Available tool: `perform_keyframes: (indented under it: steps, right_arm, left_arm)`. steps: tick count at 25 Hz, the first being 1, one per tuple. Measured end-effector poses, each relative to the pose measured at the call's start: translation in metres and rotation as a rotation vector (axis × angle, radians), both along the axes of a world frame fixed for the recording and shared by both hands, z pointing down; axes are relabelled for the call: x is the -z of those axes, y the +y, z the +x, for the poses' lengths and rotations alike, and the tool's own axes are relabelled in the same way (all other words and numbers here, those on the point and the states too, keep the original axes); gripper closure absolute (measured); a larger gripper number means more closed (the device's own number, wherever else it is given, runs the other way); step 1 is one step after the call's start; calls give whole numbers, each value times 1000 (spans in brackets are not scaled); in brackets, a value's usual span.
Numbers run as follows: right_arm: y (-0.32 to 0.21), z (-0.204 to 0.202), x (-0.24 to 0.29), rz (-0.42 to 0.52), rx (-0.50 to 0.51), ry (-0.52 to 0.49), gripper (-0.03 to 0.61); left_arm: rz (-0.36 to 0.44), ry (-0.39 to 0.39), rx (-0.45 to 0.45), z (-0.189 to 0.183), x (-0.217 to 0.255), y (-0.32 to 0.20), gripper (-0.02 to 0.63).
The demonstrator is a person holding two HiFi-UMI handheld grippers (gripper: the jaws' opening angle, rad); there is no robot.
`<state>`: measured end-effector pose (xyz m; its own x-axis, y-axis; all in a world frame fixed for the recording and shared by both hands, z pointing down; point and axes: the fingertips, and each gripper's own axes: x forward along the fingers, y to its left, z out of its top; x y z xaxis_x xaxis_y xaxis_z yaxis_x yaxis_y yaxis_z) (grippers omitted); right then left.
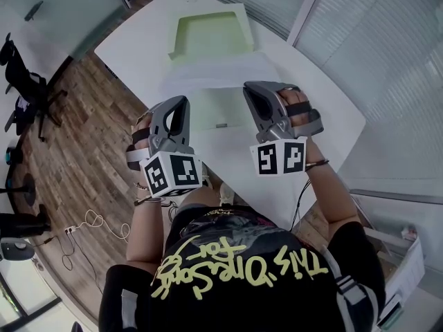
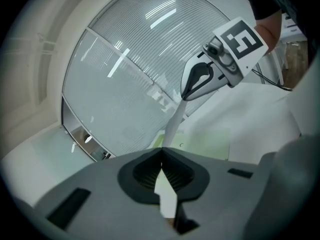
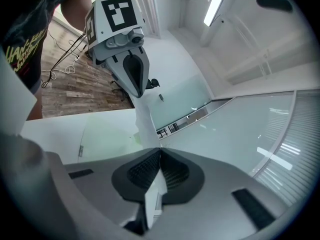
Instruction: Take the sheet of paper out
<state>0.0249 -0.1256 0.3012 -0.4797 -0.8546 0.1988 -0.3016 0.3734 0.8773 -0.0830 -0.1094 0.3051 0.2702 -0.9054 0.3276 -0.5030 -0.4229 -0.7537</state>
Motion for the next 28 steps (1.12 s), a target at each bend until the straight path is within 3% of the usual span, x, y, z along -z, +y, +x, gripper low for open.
perform_keyframes:
  steps: [28]
  right_arm:
    - [3,-4,28,48,13,-44,571]
  left_arm:
    - [33,28,3,-4,22,-1,606]
